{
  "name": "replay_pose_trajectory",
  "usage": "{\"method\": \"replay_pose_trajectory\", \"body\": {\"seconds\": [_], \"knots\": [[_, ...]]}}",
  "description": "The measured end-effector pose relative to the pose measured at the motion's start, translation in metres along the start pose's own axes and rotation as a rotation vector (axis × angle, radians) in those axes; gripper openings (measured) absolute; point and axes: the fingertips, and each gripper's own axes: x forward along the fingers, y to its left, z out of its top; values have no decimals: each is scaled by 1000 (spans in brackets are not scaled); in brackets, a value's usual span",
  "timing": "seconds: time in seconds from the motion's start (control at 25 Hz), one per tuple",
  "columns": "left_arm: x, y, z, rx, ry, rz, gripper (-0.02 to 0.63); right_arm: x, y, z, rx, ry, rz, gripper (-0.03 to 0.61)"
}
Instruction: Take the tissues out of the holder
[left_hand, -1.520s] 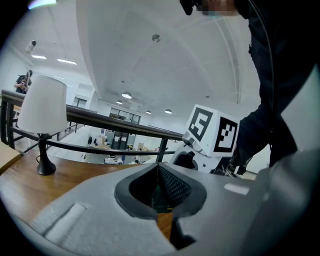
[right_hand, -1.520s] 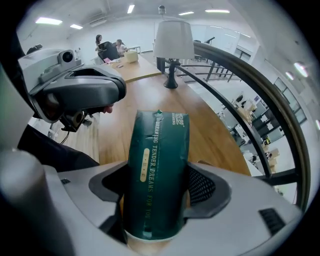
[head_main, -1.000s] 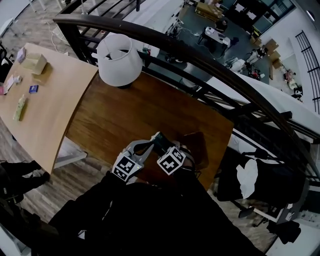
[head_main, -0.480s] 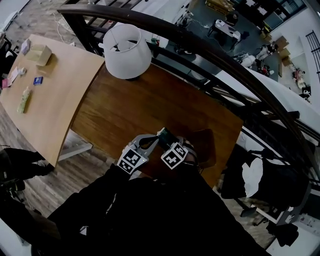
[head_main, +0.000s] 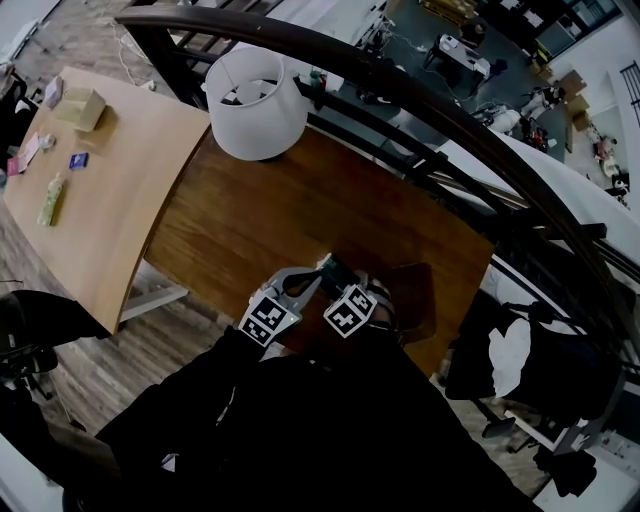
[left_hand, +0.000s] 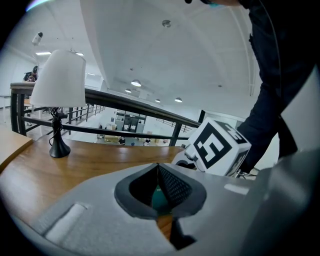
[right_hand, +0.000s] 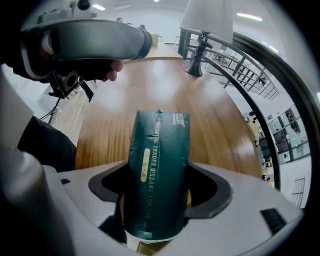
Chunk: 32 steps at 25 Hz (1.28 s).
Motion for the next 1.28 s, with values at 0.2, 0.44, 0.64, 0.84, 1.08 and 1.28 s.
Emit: {"method": "replay_pose_trajectory", "body": {"seconds": [0.2,0.44,0.64,0.84,1.08,1.28], "knots": [[3,2,1,-2,4,5,11,0,0,1,-2,-7,25,353],[6,-2,2,0,7,4,11,0,1,-1,-6,-6,38,365],[5,-8,6,13,4,-4,11,-15,1,1,-5,-22,43,380],[3,-17,14,18,-5,-20,11,-40,3,3,37,-81,54,387],[-3,-40,34,22,-29,-65,11,-101,2,19,145,-333,53,383],[-10,-65,59,24,-76,-94,11,-157,1,11,233,-563,23,381]]}}
